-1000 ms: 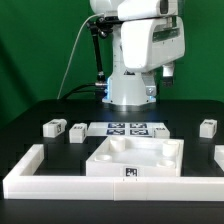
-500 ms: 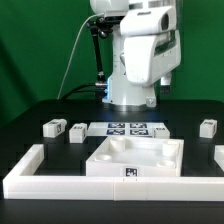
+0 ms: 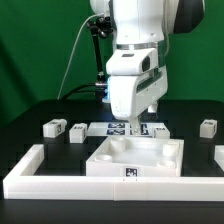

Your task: Assemble one leg

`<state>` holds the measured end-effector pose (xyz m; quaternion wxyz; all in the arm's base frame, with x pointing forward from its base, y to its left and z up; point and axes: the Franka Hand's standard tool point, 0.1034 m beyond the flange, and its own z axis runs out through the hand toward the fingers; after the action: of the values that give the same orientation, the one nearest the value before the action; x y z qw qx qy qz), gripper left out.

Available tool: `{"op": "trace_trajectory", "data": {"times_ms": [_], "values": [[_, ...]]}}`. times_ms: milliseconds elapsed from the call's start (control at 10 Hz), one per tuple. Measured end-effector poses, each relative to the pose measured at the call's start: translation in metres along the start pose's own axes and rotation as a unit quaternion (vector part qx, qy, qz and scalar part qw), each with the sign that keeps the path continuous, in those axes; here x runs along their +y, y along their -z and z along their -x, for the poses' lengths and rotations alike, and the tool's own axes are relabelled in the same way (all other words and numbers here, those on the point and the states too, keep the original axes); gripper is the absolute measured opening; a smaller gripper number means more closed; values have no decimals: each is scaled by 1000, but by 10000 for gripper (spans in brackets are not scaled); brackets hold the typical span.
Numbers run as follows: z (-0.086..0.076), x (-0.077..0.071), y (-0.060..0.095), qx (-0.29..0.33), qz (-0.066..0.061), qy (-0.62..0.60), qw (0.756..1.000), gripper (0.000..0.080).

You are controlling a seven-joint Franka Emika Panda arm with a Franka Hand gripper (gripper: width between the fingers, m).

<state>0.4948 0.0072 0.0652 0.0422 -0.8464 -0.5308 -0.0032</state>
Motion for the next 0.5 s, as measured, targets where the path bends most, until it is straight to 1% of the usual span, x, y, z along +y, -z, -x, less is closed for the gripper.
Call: {"op": "trace_trajectory", "data": {"times_ms": [500], "values": [[1, 0, -2, 0, 0, 1, 1000, 650]]}}
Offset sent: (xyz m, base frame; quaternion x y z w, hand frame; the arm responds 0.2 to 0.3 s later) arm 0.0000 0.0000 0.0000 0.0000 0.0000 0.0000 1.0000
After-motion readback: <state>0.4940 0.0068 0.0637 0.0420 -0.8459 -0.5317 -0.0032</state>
